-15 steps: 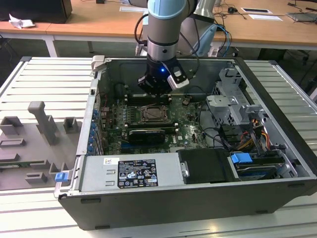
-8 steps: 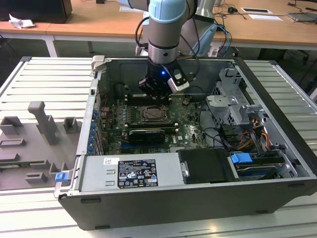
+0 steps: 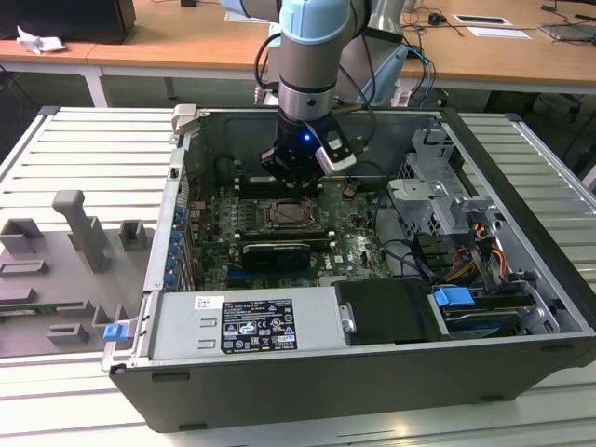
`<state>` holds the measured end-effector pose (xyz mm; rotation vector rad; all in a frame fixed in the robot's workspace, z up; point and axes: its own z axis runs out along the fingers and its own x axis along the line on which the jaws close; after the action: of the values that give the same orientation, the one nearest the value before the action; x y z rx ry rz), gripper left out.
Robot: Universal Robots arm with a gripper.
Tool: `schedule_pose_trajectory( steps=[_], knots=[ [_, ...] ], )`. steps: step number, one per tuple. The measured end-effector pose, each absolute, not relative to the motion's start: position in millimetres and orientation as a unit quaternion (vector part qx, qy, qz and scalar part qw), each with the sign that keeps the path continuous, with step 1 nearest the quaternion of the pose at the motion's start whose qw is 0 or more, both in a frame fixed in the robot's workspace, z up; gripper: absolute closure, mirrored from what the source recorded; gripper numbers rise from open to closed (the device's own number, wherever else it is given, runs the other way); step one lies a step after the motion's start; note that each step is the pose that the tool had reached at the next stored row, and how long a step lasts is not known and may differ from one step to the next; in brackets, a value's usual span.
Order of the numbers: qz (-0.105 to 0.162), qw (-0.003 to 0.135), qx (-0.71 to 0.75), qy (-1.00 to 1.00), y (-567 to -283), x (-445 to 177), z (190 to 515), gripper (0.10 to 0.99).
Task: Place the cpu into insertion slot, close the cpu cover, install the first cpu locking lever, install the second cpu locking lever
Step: 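Install the first cpu locking lever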
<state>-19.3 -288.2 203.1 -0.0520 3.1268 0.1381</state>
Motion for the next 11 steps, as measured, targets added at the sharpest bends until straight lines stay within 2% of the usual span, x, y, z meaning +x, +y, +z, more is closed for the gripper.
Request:
schedule_pose_trajectory(
  steps=[11],
  knots=[
    [0.043, 0.006, -0.017, 0.999, -287.9, -18.0, 208.7, 0.98]
  ],
)
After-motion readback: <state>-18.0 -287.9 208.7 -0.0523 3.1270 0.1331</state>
